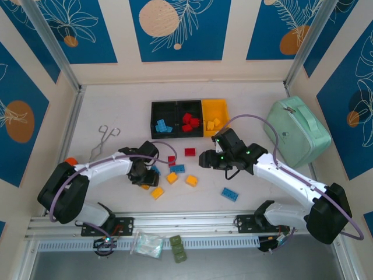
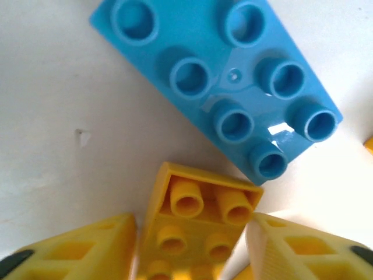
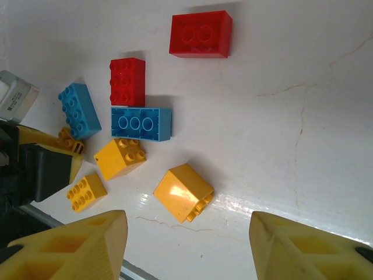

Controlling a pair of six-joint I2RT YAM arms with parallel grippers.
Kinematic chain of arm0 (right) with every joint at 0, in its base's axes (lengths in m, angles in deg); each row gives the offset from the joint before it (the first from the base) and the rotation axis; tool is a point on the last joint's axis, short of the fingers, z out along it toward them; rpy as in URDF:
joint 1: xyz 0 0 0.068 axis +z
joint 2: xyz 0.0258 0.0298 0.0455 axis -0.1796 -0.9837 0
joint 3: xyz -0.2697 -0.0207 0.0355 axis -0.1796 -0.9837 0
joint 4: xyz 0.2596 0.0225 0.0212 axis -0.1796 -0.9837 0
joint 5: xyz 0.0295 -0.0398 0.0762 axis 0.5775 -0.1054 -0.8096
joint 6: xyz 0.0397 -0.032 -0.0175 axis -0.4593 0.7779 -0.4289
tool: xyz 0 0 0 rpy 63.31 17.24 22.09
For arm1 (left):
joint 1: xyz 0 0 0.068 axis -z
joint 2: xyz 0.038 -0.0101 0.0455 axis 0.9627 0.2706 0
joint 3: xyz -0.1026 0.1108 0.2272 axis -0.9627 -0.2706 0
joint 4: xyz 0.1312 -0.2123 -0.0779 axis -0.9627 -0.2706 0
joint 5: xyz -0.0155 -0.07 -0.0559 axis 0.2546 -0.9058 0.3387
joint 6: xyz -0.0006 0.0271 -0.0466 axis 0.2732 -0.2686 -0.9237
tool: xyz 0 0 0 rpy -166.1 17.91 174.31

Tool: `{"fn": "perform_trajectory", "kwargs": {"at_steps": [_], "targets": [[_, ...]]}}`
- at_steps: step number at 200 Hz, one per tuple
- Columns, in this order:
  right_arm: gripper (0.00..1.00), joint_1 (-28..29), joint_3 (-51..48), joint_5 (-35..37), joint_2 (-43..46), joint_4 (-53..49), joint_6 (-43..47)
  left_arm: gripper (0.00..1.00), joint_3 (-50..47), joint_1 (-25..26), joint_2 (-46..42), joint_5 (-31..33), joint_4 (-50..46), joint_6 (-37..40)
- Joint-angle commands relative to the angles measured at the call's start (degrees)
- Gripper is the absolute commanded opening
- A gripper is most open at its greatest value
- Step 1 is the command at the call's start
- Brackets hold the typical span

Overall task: Sort the legos into containers by color
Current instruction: Pick up the lego from the middle-left of the table.

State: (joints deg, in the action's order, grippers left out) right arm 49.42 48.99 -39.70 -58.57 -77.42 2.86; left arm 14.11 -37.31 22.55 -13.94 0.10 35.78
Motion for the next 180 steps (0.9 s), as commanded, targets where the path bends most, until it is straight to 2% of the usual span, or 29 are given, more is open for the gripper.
{"fn": "perform_trajectory", "kwargs": {"at_steps": [1, 41, 82, 131, 180], "targets": [[0.57, 0.28, -1.03, -2.71, 0.01, 1.15, -0.81, 0.44, -0.75, 0.5, -0.34, 1.18, -0.49, -0.22], [0.57, 2.07, -2.18, -6.24, -0.23, 2.36, -0.28, 0.27, -0.56, 0.47, -1.54, 2.12, -1.34, -0.54], [0.57, 3.76, -4.43, -9.48, 1.3, 3.89, -0.49, 0.17, 0.48, 0.51, -4.6, 3.22, -3.73, -1.21], [0.57, 3.76, -5.78, -9.43, 4.3, 3.61, -0.91, 0.17, 5.73, 0.5, -8.23, 3.02, -7.29, -1.66], [0.57, 0.87, -6.6, -7.23, 8.1, 1.44, -1.57, 0.16, 14.96, 1.29, -3.96, 0.86, -6.58, -1.71]]}}
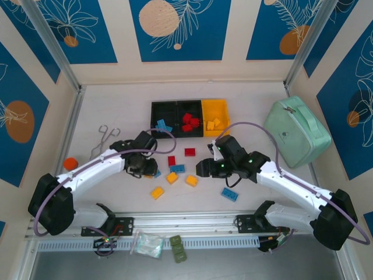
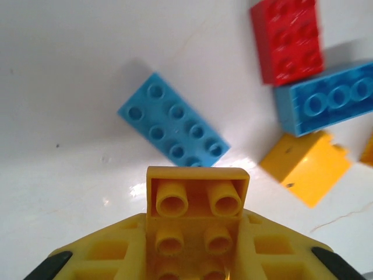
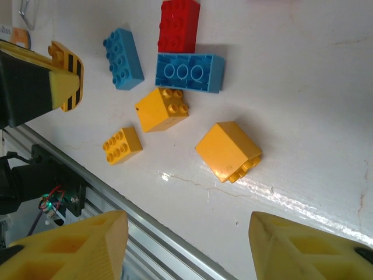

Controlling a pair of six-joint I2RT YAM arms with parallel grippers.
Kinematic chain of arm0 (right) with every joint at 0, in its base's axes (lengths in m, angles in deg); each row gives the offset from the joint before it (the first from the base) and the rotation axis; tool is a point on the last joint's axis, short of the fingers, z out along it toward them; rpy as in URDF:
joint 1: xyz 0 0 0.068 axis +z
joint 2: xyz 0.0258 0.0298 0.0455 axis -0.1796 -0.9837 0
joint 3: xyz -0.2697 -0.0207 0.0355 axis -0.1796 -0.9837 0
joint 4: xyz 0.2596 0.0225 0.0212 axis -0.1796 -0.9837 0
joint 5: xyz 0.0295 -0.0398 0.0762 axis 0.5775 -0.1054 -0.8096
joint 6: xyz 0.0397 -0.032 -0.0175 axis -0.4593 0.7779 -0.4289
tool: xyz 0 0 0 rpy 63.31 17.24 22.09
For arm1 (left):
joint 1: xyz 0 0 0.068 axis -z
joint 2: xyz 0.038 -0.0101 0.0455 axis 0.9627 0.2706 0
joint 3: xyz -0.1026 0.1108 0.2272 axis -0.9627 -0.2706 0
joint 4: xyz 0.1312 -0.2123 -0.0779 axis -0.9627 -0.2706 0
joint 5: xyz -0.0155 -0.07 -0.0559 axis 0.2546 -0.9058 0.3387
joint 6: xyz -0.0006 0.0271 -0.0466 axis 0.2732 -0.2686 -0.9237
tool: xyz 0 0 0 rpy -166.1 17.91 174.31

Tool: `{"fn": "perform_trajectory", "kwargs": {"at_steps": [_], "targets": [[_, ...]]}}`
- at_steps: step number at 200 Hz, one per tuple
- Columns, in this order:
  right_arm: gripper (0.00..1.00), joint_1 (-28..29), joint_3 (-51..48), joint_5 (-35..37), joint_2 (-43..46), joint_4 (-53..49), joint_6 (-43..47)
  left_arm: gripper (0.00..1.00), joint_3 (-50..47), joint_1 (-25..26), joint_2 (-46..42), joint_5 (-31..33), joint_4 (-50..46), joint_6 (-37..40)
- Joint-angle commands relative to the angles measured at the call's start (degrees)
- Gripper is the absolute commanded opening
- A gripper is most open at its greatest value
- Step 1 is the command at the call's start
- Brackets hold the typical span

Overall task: Sort the legos into containers by color
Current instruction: Pick up the lego from the middle-left of the table, then place the lego in the container.

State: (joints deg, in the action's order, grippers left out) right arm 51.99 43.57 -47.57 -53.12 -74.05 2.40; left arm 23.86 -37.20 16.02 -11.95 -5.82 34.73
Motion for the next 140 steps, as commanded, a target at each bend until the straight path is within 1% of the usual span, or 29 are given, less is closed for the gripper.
{"fn": "perform_trajectory", "kwargs": {"at_steps": [1, 32, 84, 140], "targets": [[0.57, -1.81, -1.21, 0.73, 2.76, -1.98, -1.17, 0.17, 5.47, 1.2, 2.74, -1.13, -0.65, -0.65], [0.57, -6.25, -2.94, 3.01, 7.52, -4.83, -2.75, 0.17, 14.55, 3.33, 10.29, -1.49, -0.02, 0.18], [0.57, -15.32, -6.29, 5.12, 17.05, -11.24, -5.22, 0.17, 34.67, 6.53, 26.73, -1.14, -1.48, 2.03], [0.57, -20.58, -9.41, 3.75, 23.88, -14.55, -6.3, 0.17, 56.07, 8.23, 43.08, -0.46, -4.01, 2.84]]}}
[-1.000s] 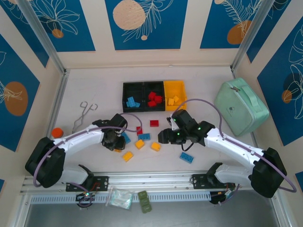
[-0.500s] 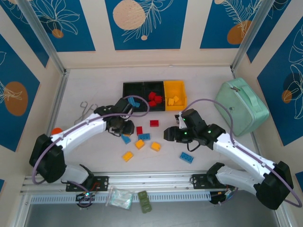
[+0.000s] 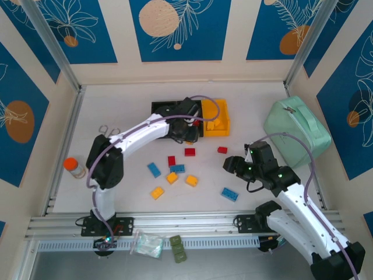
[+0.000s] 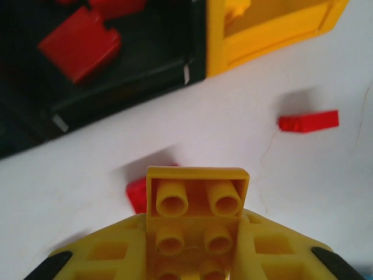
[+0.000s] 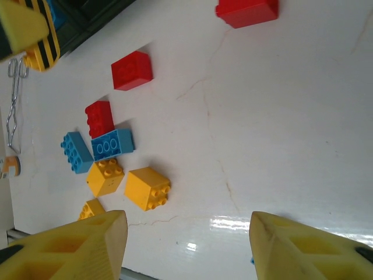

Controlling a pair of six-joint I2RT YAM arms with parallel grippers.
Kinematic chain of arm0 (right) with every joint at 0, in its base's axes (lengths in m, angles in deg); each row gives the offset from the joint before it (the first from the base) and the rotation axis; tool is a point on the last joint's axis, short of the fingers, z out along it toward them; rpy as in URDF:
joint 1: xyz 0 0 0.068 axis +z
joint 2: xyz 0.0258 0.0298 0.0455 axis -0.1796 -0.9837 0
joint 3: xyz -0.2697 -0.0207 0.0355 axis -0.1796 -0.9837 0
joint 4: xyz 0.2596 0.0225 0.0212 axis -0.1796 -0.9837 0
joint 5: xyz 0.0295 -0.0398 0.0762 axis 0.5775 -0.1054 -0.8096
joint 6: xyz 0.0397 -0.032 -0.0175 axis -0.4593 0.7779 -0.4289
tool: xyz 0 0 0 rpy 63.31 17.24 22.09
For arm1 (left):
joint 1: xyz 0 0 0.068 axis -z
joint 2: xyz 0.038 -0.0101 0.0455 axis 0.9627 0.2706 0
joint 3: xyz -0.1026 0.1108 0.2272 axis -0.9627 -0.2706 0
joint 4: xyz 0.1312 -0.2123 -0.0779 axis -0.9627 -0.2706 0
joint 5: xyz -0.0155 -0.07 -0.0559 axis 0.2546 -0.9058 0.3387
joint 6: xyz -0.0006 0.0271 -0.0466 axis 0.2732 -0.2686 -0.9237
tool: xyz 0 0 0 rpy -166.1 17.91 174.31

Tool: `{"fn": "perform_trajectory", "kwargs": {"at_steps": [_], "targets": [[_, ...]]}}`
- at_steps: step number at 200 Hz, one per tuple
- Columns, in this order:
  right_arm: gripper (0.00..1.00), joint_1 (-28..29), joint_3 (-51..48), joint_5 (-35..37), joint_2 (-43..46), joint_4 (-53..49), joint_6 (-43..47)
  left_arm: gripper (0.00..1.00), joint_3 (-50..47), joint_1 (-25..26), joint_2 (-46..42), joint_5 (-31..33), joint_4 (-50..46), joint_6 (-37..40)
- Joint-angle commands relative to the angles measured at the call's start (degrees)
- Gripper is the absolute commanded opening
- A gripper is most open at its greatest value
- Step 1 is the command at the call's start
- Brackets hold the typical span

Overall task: Sort the legos into containers by color
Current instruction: Place the lego in the container.

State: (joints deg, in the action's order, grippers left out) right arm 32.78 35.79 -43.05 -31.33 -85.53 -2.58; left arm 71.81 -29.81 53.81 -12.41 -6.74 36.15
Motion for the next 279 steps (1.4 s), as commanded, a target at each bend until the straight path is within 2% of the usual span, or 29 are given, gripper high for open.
{"fn": "perform_trajectory", "kwargs": {"at_steps": [1, 63, 96, 154, 193, 205, 233, 260, 279], "targets": [[0.57, -1.44, -1.67, -0.79, 2.12, -3.1, -1.37, 0.17, 8.61, 0.85, 5.55, 0.01, -3.17, 1.48], [0.57, -2.74, -3.65, -1.8, 4.43, -3.74, -2.74, 0.18, 36.36, 1.26, 22.69, 0.65, -9.3, 3.09], [0.57, -2.91, -3.76, -1.78, 4.9, -4.3, -2.75, 0.21, 45.82, 1.27, 29.03, 0.81, -9.0, 3.87], [0.57, -3.58, -3.86, -2.03, 5.69, -5.44, -2.74, 0.25, 47.9, 1.21, 33.34, -0.57, 0.22, 4.17], [0.57, -4.22, -3.8, -2.18, 6.01, -6.11, -2.46, 0.28, 49.32, 1.23, 35.65, 0.06, 1.63, 4.68], [0.57, -4.35, -3.71, -2.36, 5.93, -5.96, -2.26, 0.33, 49.31, 1.26, 35.93, 0.11, 2.05, 4.96], [0.57, -5.03, -3.54, -2.91, 5.72, -5.69, -1.95, 0.51, 49.28, 1.23, 35.74, 0.4, 1.79, 4.88], [0.57, -5.23, -3.21, -3.09, 5.54, -5.57, -1.67, 0.56, 49.19, 1.3, 34.11, 0.04, 0.75, 5.11], [0.57, -5.29, -3.32, -3.33, 5.08, -5.46, -1.53, 0.56, 48.4, 1.48, 31.76, -0.06, -0.45, 5.55]]}}
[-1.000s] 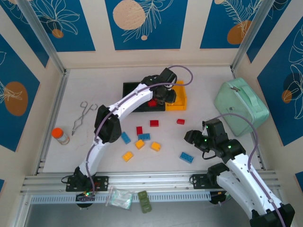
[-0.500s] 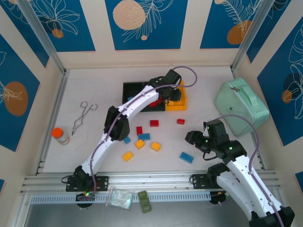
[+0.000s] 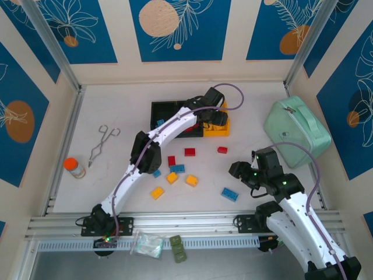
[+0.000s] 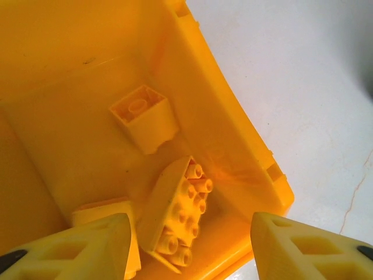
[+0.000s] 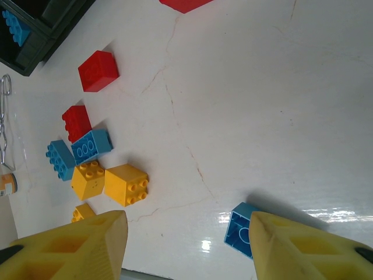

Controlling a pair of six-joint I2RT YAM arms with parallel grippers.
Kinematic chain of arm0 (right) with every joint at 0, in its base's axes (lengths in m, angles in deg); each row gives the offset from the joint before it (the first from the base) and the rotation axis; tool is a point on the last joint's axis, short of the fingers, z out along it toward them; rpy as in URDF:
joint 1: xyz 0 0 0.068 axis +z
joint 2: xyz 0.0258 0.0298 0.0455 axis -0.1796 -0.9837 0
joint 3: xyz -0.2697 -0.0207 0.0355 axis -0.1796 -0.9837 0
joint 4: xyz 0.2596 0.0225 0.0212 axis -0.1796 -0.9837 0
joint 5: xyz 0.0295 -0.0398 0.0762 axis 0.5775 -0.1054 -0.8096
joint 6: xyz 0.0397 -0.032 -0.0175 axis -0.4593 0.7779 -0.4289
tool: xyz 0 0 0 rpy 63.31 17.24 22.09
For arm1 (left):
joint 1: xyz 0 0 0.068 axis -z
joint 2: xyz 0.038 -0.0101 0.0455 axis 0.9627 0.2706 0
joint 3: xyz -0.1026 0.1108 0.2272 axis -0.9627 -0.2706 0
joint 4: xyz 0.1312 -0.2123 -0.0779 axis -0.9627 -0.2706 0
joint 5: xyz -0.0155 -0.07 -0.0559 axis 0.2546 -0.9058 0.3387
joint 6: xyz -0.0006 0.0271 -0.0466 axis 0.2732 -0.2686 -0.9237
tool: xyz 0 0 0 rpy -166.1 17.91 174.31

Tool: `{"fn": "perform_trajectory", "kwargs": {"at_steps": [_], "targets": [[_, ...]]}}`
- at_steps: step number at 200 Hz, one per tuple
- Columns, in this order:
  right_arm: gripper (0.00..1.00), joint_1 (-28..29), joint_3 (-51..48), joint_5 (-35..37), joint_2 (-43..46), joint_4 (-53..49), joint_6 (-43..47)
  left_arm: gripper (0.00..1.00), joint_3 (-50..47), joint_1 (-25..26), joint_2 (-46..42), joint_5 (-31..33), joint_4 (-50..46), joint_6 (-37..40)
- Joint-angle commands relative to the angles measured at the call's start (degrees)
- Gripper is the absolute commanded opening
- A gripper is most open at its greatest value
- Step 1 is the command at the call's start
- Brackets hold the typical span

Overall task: Sort the legos into containers by color
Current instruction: Place the lego in the container.

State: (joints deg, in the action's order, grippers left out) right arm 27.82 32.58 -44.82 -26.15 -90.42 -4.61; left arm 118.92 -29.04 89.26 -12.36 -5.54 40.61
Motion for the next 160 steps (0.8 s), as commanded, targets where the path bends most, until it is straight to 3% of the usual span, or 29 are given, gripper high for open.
{"fn": "perform_trajectory", "kwargs": {"at_steps": [1, 22, 79, 160], "targets": [[0.57, -0.29, -0.1, -1.57, -0.11, -0.54, 0.51, 0.56, 1.16, 0.71, -3.92, -0.11, -1.69, 1.1], [0.58, -0.13, -0.24, -1.33, -0.67, -0.65, 0.55, 0.57, -4.63, 1.17, -9.44, -0.35, -0.48, 1.81], [0.62, 2.81, 2.0, 3.98, -4.84, -0.07, 1.24, 0.61, -32.05, 1.42, -29.17, -3.54, 8.23, 1.51], [0.71, 5.72, 11.11, 13.43, -23.88, 6.28, 5.09, 0.67, -72.99, 1.24, -57.83, -7.14, 20.08, -2.49]]}}
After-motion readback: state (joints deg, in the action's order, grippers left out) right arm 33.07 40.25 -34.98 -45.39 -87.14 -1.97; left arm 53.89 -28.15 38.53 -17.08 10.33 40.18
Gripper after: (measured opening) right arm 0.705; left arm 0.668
